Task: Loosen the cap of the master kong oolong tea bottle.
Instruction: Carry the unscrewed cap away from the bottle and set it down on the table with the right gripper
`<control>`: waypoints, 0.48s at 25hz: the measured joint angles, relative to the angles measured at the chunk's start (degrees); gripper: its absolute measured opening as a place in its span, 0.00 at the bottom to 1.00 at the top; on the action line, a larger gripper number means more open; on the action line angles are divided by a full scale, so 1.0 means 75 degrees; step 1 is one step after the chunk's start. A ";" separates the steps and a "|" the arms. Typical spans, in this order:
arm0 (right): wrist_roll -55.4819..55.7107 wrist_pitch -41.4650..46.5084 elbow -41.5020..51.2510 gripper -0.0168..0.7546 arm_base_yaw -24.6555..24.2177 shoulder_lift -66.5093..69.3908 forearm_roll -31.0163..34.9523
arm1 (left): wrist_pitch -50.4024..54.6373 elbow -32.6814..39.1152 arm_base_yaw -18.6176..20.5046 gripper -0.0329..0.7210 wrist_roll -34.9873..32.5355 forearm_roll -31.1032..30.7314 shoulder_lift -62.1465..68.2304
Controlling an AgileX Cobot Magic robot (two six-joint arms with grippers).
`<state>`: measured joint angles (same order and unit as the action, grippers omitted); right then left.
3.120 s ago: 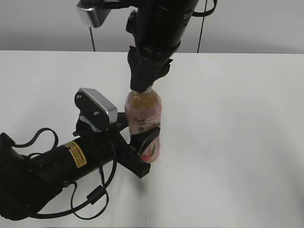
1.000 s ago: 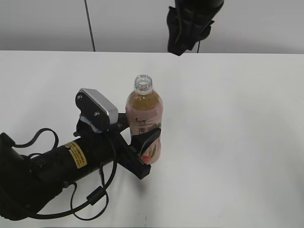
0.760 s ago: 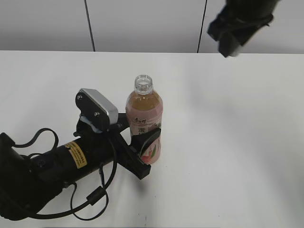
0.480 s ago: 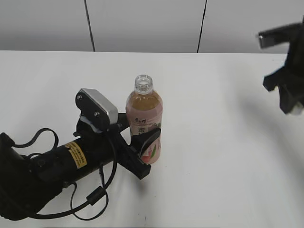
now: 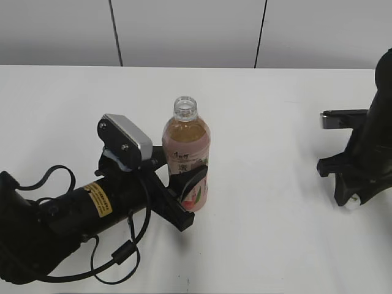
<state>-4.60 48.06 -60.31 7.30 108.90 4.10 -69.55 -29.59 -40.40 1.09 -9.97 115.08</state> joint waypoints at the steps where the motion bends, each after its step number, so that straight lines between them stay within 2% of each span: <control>1: 0.0000 -0.0034 0.0009 0.38 0.0000 0.0123 0.0009 | 0.0000 0.0000 0.0000 0.53 0.0000 0.0000 0.0000; 7: 0.0060 -0.0199 0.0009 0.39 0.0000 0.0469 0.0135 | 0.0000 0.0000 0.0000 0.53 0.0000 0.0000 0.0000; 12: 0.0060 -0.0223 0.0009 0.57 0.0000 0.0480 0.0196 | 0.0000 0.0000 0.0000 0.53 0.0000 -0.0002 0.0000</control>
<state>-4.15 46.39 -60.24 7.30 112.50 5.56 -69.55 -29.59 -40.40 1.09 -9.98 115.08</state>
